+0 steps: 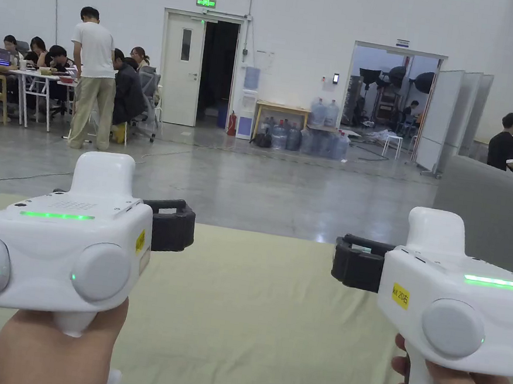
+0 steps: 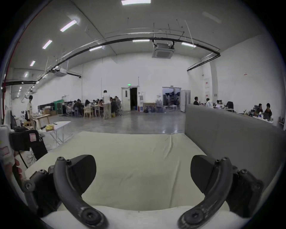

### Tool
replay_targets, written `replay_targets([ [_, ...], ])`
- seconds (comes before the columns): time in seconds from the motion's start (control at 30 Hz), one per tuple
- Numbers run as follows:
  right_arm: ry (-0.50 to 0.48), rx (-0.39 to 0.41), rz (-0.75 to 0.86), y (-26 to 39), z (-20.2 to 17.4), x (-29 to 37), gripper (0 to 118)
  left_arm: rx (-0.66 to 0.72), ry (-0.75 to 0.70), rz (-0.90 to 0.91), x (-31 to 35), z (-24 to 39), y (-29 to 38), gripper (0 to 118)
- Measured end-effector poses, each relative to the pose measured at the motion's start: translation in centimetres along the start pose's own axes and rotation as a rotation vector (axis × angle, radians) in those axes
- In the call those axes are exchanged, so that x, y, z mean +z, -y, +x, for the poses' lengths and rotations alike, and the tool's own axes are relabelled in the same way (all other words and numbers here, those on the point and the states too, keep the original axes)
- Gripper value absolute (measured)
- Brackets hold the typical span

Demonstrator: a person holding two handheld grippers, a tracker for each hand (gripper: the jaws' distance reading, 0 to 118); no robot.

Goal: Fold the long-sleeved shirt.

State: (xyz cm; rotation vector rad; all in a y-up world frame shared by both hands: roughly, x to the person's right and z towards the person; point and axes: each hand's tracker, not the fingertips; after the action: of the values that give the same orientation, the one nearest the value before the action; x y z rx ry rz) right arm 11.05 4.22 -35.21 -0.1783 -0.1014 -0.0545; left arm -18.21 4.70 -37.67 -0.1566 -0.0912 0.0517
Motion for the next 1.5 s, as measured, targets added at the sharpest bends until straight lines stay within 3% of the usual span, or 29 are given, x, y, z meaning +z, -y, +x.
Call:
replay_targets([
  [0.13,-0.09,-0.097,0.0,0.0,0.9,0.4,118,-0.006,0.008,-0.002,0.0,0.0,0.1,118],
  [0.47,-0.042,-0.053,0.015,0.0,0.8,0.3,118,0.01,0.024,-0.011,-0.1,-0.1,0.1,118],
  [1.2,-0.062,-0.085,-0.004,0.1,0.5,0.2,118,0.019,0.043,-0.051,-0.7,-0.4,0.3,118],
  [1.37,-0.016,-0.034,-0.005,0.5,-0.1,-0.3,118,0.01,0.051,-0.052,-0.9,-0.3,0.6,118],
  [1.5,-0.045,-0.048,-0.018,0.7,0.0,-0.4,118,-0.009,0.038,-0.07,-1.3,-0.3,1.0,118],
])
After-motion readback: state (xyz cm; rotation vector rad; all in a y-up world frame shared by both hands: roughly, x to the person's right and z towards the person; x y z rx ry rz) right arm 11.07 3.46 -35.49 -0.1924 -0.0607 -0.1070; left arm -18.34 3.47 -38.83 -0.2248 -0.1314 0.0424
